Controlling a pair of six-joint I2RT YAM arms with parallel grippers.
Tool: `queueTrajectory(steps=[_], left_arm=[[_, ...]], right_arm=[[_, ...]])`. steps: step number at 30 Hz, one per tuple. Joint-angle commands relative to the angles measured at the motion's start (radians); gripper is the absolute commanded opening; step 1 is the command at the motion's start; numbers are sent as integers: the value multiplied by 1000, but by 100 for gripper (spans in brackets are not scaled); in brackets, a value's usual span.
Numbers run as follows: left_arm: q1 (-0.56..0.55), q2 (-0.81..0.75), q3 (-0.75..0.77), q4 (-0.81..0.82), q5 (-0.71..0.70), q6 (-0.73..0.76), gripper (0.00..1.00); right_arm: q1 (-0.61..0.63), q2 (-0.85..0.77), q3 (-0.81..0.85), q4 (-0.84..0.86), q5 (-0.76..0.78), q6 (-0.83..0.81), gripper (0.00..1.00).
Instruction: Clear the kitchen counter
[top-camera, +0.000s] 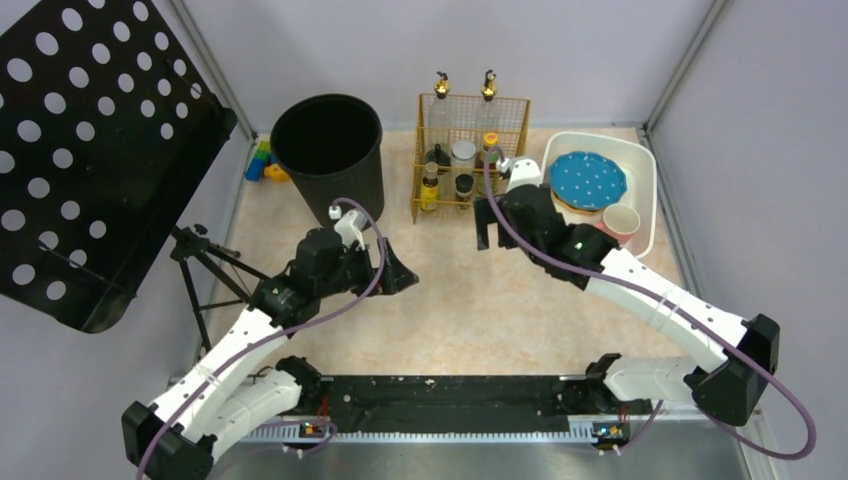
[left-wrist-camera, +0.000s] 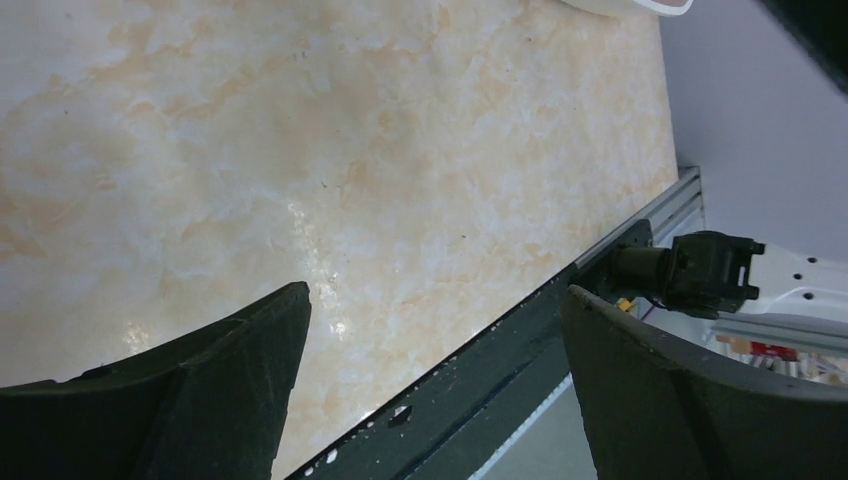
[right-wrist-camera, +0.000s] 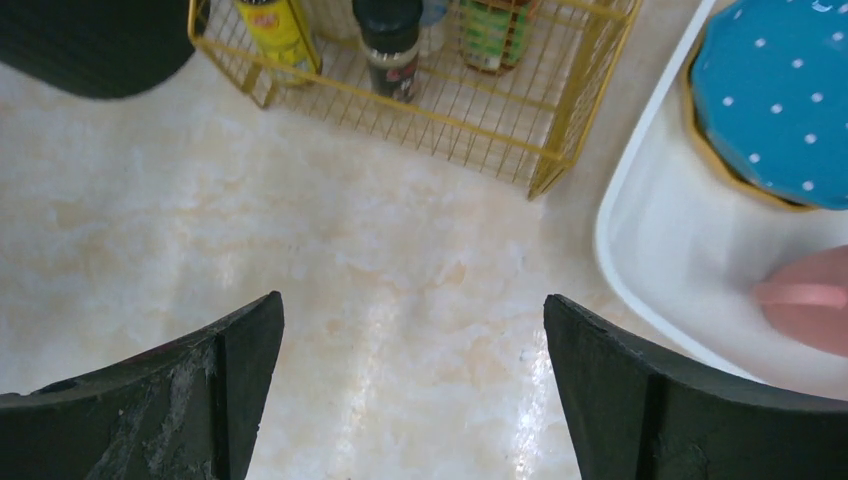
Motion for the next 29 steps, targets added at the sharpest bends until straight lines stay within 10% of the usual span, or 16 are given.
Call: queueTrajectory(steps=[1, 13, 29], left_arm=[[-112, 37, 97, -77, -232, 48, 99], [-222, 106, 182, -212, -549, 43, 99], [-223, 129, 178, -186, -573, 28, 99]], right_arm=[[75, -20, -90, 112, 40, 24, 99], [160, -89, -320, 214, 50, 82, 99], [160, -219, -369, 199, 77, 50, 99]])
